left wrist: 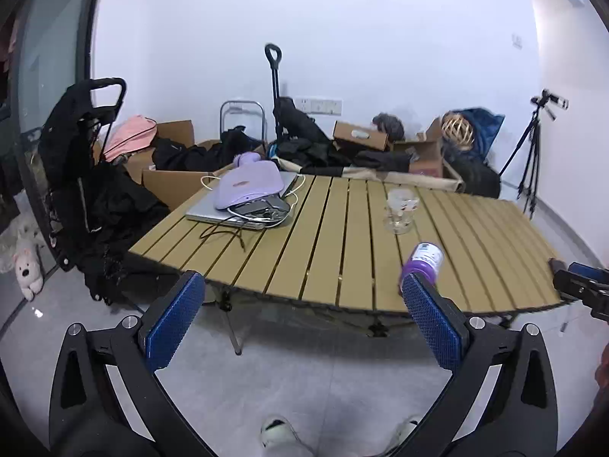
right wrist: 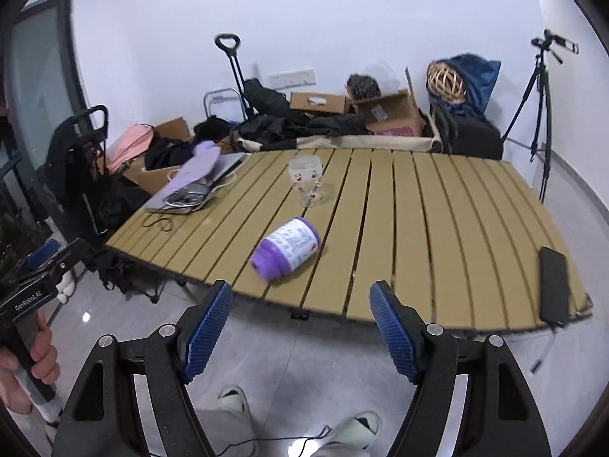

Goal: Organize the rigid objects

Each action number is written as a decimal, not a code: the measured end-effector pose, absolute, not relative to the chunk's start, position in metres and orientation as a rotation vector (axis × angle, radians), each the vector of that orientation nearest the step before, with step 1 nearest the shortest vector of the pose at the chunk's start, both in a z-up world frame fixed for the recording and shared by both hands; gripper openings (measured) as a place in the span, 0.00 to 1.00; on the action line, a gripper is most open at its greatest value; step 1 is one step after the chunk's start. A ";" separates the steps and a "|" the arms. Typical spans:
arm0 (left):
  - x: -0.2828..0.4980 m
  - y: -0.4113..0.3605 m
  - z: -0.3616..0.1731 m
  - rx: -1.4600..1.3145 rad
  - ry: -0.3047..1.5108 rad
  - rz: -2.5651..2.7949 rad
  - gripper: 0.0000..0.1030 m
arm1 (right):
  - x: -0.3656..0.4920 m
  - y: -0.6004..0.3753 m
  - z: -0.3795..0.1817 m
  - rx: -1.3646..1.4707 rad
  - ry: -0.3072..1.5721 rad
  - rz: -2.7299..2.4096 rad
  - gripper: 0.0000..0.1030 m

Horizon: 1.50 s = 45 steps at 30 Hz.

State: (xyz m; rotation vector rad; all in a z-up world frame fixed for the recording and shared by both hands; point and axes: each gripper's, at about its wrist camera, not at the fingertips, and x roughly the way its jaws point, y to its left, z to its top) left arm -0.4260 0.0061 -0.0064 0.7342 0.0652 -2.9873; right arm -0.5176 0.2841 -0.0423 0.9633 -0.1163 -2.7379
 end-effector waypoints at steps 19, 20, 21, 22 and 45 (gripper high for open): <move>-0.150 -0.011 -0.003 0.567 -0.055 -2.997 1.00 | -0.222 0.264 -0.014 0.757 -0.077 -2.664 0.78; -0.139 -0.011 -0.005 0.570 -0.056 -2.996 1.00 | -0.209 0.261 -0.015 0.742 -0.056 -2.667 0.78; -0.129 -0.011 -0.006 0.571 -0.047 -2.997 1.00 | -0.194 0.258 -0.017 0.726 -0.029 -2.672 0.78; -0.118 -0.012 -0.007 0.573 -0.029 -3.002 1.00 | -0.175 0.254 -0.019 0.706 -0.007 -2.685 0.78; -0.008 -0.006 -0.011 0.388 0.035 -3.063 1.00 | -0.034 0.210 -0.030 0.444 -0.004 -2.720 0.81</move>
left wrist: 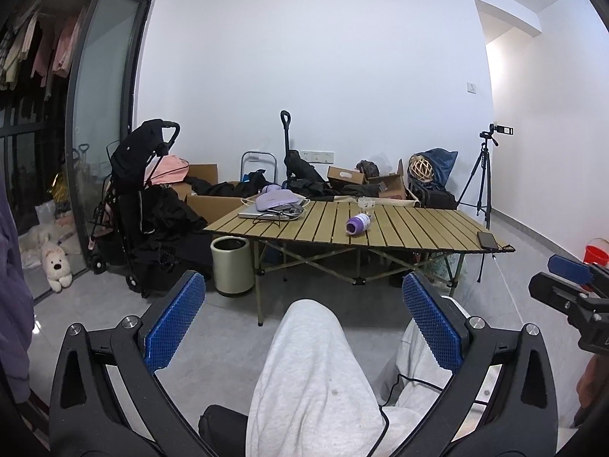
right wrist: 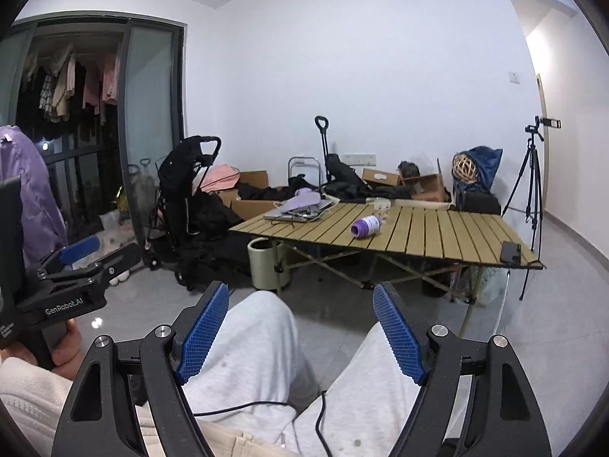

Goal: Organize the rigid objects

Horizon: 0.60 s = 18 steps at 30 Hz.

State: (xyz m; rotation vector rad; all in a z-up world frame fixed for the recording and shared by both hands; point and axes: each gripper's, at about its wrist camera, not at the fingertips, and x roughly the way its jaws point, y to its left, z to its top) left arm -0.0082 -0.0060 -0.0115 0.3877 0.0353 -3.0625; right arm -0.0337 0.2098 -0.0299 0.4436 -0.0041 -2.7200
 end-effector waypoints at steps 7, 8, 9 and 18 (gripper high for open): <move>-0.007 -0.007 -0.012 0.392 0.031 -3.067 1.00 | -0.035 0.214 -0.031 0.452 -0.027 -2.729 0.81; -0.007 -0.007 -0.012 0.392 0.031 -3.066 1.00 | -0.035 0.214 -0.031 0.451 -0.028 -2.729 0.81; -0.007 -0.008 -0.012 0.392 0.034 -3.065 1.00 | -0.035 0.214 -0.031 0.452 -0.025 -2.730 0.81; -0.010 -0.008 -0.013 0.441 0.024 -3.079 1.00 | -0.041 0.217 -0.037 0.508 -0.038 -2.712 0.81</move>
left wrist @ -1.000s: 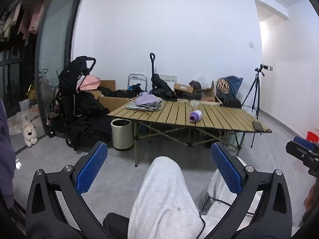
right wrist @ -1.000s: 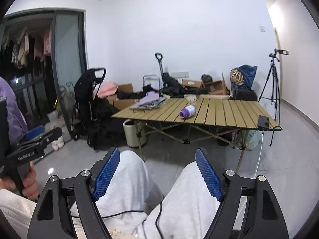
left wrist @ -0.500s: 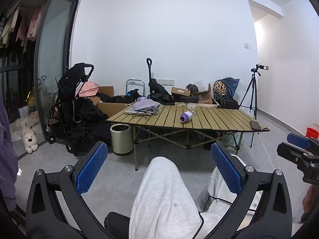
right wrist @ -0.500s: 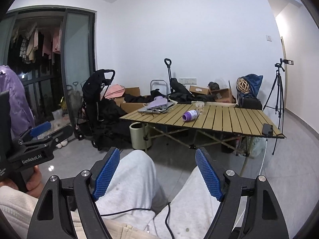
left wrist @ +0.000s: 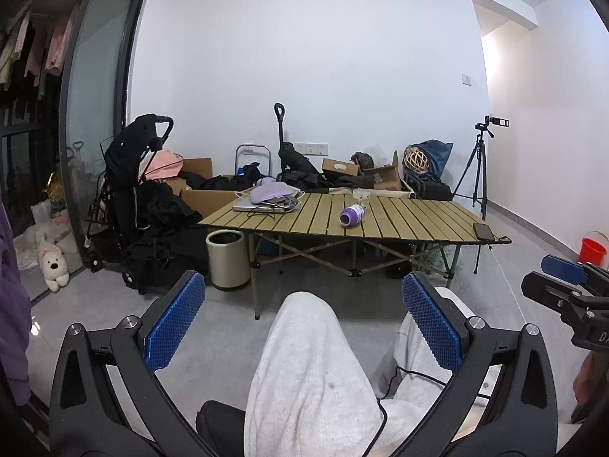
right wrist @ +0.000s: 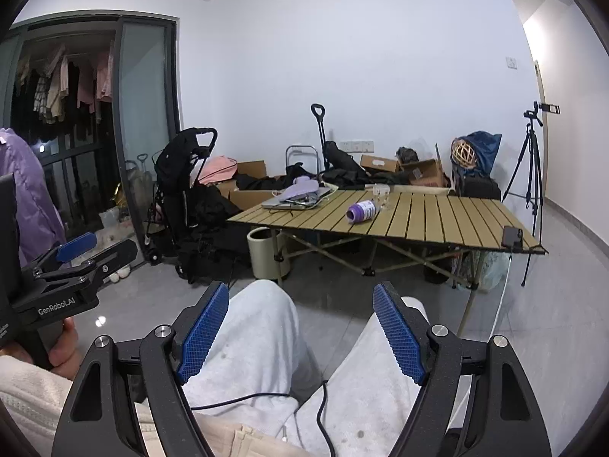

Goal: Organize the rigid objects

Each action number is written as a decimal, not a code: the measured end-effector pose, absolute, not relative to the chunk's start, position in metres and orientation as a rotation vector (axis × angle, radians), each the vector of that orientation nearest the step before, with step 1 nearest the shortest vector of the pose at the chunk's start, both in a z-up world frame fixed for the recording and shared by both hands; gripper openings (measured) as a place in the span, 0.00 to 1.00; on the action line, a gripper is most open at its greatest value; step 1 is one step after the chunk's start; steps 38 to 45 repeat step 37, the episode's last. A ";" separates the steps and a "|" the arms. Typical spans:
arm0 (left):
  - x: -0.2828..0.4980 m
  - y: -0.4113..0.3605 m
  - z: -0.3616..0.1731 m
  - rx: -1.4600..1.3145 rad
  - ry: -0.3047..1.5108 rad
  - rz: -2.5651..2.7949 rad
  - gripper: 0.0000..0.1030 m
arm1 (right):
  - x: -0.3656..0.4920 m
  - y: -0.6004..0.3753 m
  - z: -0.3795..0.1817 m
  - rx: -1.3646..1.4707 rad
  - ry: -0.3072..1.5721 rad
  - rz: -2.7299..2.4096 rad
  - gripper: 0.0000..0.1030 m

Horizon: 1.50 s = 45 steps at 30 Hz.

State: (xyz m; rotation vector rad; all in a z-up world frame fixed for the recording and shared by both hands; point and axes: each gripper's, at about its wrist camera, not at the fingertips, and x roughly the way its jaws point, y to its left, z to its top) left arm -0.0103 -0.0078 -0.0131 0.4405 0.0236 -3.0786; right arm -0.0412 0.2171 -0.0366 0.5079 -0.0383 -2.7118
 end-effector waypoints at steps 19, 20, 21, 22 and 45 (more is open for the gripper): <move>-0.010 -0.006 -0.013 0.448 0.014 -3.082 1.00 | -0.048 0.215 -0.043 0.542 -0.052 -2.710 0.81; -0.011 -0.006 -0.013 0.452 0.013 -3.082 1.00 | -0.048 0.215 -0.043 0.541 -0.052 -2.710 0.81; -0.011 -0.006 -0.013 0.454 0.015 -3.082 1.00 | -0.048 0.215 -0.043 0.542 -0.053 -2.709 0.81; -0.011 -0.006 -0.013 0.455 0.017 -3.082 1.00 | -0.048 0.215 -0.043 0.542 -0.051 -2.709 0.81; -0.011 -0.010 -0.013 0.457 0.021 -3.074 1.00 | -0.049 0.215 -0.045 0.543 -0.053 -2.708 0.81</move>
